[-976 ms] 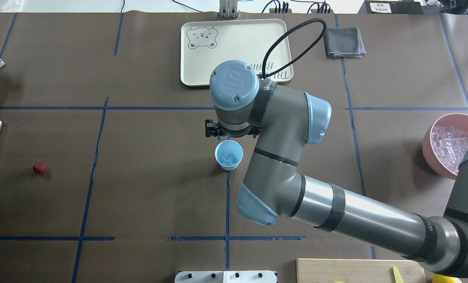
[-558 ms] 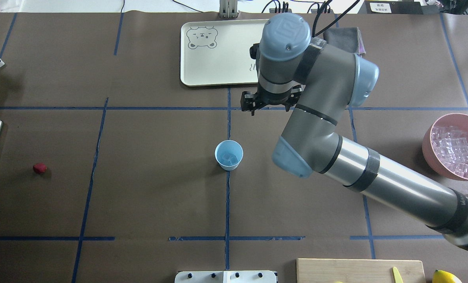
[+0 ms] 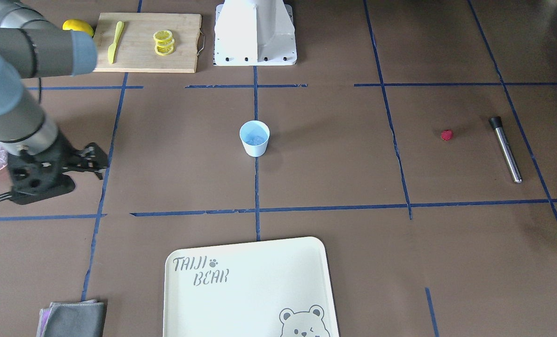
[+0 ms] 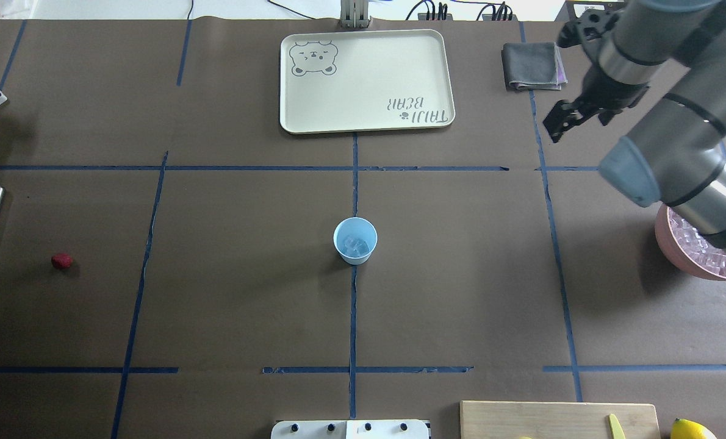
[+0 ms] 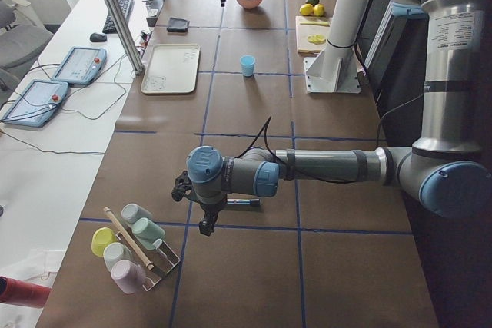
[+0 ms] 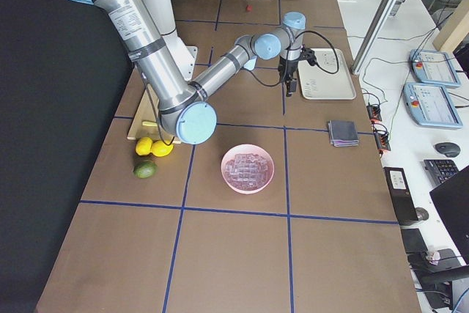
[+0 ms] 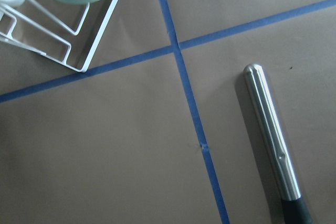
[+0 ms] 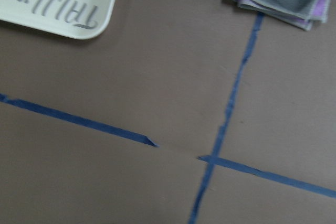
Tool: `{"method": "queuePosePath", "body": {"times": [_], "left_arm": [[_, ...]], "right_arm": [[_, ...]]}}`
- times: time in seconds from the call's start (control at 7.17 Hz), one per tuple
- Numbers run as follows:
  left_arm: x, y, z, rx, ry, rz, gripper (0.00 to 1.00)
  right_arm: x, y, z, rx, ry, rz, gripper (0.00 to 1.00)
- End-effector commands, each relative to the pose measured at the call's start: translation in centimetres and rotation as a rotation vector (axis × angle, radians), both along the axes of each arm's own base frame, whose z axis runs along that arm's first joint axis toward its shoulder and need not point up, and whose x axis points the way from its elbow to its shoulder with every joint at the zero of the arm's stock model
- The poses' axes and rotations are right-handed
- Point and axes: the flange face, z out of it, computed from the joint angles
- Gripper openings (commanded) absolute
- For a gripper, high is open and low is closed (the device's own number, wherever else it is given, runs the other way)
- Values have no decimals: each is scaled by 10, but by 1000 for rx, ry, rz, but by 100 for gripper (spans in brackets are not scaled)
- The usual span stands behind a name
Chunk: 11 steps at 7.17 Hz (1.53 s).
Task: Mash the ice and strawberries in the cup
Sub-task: 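Withdraw the right gripper from the cup back toward the pink bowl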
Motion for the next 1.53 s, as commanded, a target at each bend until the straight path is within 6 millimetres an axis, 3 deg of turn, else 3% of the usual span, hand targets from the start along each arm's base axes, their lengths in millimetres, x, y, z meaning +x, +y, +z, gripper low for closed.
{"method": "queuePosePath", "body": {"times": [0.0, 0.14, 0.28, 0.56, 0.7, 0.84, 1.12, 1.25, 1.39], "left_arm": [[0, -11, -14, 84, 3, 0, 100], [1, -17, -21, 159, 9, -2, 100], [6, -44, -44, 183, 16, -12, 100], [10, -49, -54, 110, 35, -107, 100], [11, -49, -53, 101, 36, -111, 100], [16, -49, -64, 128, 40, -100, 100], [81, -46, -82, 69, 61, -65, 100], [113, -37, -105, 14, 76, -96, 100], [140, -24, -106, -35, 84, -95, 100]], "right_arm": [[119, 35, 80, 27, -30, -76, 100], [162, 59, 111, 28, -19, -78, 100], [195, 95, 144, 14, -1, -88, 100], [265, 148, 209, -63, 15, -35, 100], [291, 164, 230, -116, 14, 31, 100], [302, 174, 241, -146, 12, 61, 100], [301, 171, 237, -156, -2, 82, 100], [301, 171, 236, -156, -11, 83, 100], [300, 170, 234, -152, -16, 83, 100]]}}
